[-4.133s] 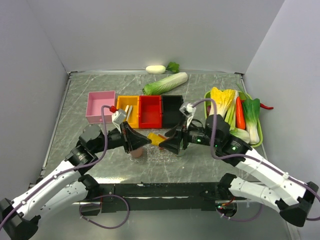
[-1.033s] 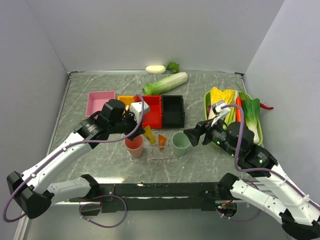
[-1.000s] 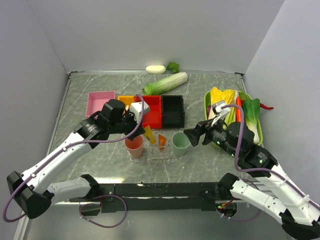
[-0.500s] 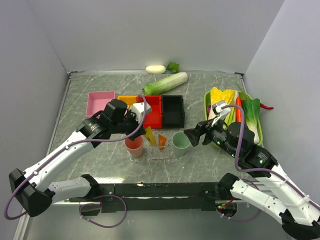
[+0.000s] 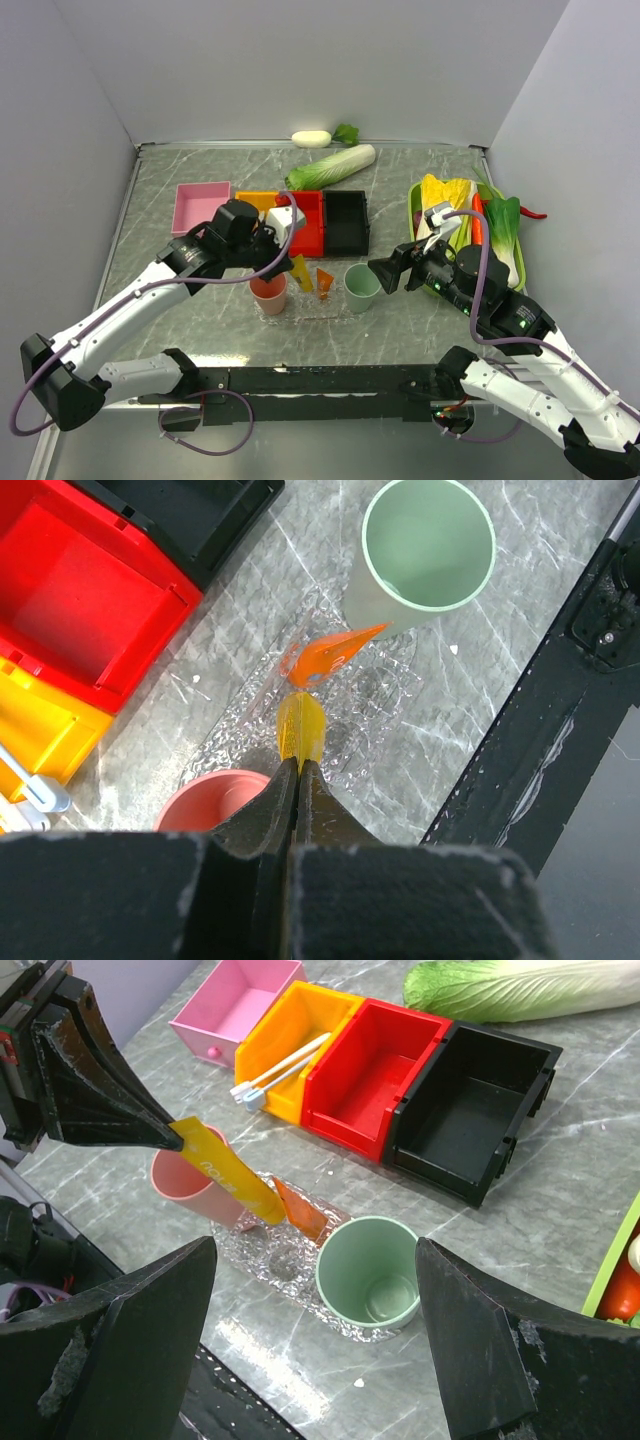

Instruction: Prepare toiletry sets of a toothbrush and toothpaste on the tray

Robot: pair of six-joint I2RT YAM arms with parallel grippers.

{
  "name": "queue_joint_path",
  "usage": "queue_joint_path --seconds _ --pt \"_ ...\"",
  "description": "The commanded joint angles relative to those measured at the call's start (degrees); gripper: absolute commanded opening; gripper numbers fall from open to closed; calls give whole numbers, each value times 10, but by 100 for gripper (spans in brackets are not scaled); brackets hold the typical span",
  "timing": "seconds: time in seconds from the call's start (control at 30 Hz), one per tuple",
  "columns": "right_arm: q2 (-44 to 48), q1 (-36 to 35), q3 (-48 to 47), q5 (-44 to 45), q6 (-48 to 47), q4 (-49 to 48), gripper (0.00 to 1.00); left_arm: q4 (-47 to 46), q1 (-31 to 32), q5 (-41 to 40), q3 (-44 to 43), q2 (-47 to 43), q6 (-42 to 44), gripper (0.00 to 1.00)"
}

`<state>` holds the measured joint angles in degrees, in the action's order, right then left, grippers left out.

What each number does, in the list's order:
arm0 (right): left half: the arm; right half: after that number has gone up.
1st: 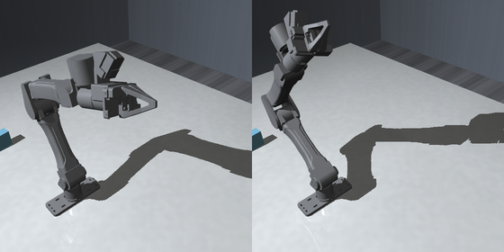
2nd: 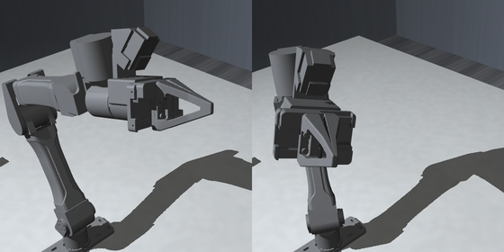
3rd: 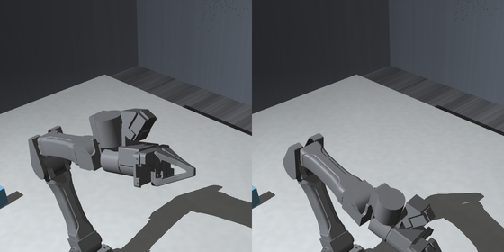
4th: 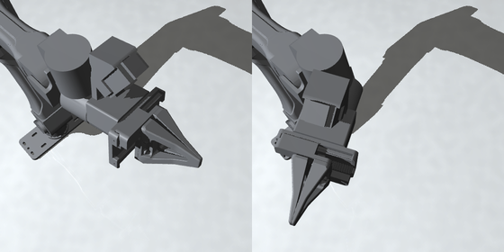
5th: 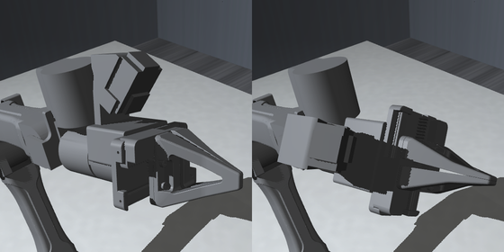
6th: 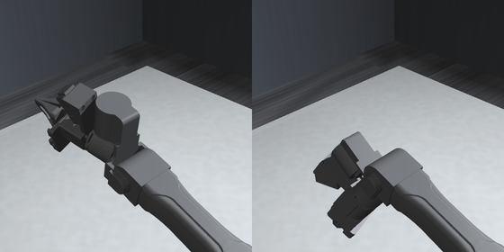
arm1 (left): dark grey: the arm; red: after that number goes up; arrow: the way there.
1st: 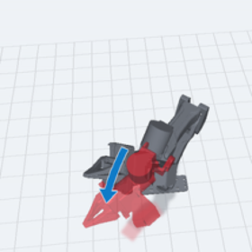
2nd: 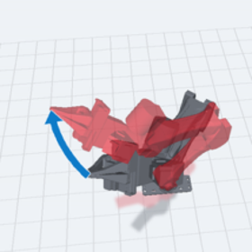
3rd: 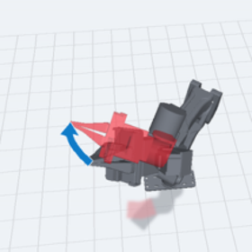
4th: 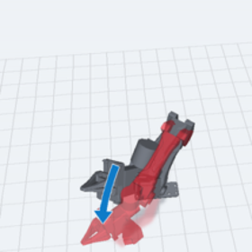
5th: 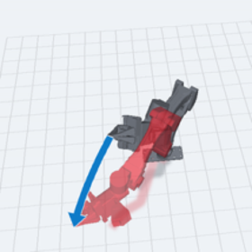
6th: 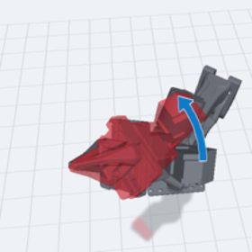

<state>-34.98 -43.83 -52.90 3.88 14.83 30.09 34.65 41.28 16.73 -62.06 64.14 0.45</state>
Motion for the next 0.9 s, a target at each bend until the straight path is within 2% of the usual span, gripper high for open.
queue_joint_path --seconds 0.0,0.87 --pt "15 1 4 10 -9 -6 88 -32 10 -13 -4 2 10 1" --pt "22 1 7 16 -11 0 88 -31 47 -67 -6 30 20 1"
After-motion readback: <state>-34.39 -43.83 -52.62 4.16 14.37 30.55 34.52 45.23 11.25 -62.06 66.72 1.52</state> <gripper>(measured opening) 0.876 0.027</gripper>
